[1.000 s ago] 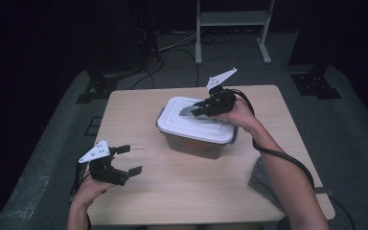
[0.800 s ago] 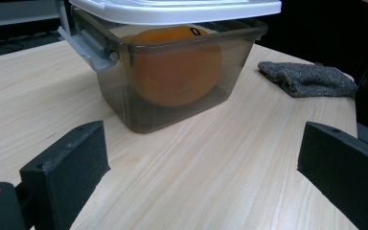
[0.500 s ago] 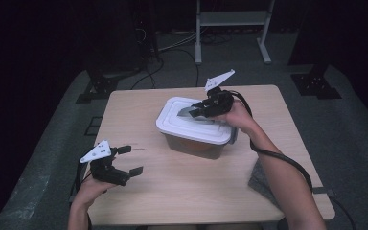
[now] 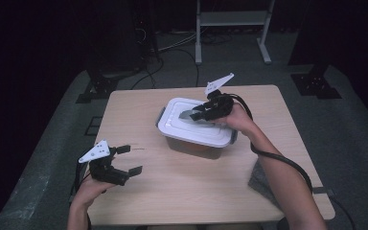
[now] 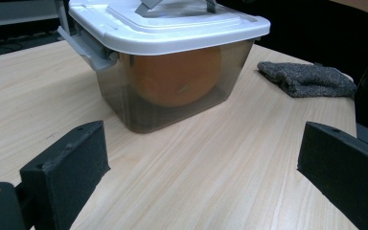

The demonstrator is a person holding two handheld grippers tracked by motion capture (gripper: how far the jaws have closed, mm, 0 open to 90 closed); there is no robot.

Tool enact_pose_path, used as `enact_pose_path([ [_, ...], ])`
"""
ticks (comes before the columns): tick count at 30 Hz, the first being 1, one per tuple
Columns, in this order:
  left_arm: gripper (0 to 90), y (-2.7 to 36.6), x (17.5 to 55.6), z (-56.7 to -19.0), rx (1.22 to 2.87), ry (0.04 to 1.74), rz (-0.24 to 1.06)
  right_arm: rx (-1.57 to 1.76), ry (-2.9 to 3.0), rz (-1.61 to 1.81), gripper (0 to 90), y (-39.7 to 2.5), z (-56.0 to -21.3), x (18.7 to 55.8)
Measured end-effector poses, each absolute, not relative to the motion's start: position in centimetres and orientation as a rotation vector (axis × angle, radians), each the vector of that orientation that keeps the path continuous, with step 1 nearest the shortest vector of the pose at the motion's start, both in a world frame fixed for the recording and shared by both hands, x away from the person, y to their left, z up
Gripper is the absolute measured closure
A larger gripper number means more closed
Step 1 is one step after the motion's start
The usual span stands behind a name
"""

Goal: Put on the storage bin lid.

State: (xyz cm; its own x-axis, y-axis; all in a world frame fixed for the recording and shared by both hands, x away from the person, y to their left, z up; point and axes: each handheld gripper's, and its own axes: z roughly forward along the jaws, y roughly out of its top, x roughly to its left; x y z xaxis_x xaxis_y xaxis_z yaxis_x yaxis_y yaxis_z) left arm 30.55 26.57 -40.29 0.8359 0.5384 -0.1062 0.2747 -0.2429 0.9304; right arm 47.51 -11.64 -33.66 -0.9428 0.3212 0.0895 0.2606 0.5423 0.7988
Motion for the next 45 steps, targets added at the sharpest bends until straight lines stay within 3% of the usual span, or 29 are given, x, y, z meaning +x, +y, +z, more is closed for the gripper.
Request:
enact_pose_path([
  [7, 2.7, 26.4, 30.7, -40.4, 1.848, 0.615, 0.27, 0.534, 2.673, 1.439, 45.2, -12.2, -32.0, 46.8],
  [24, 2.7, 25.8, 30.6, -40.6, 1.861, 0.616, 0.264, 0.589, 2.616, 1.556, 31.3, -16.8, -31.3, 44.9],
  [45, 2.7, 26.0, 30.5, -40.5, 1.85, 0.606, 0.27, 0.641, 2.569, 1.569, 26.4, -21.7, -31.1, 41.8],
])
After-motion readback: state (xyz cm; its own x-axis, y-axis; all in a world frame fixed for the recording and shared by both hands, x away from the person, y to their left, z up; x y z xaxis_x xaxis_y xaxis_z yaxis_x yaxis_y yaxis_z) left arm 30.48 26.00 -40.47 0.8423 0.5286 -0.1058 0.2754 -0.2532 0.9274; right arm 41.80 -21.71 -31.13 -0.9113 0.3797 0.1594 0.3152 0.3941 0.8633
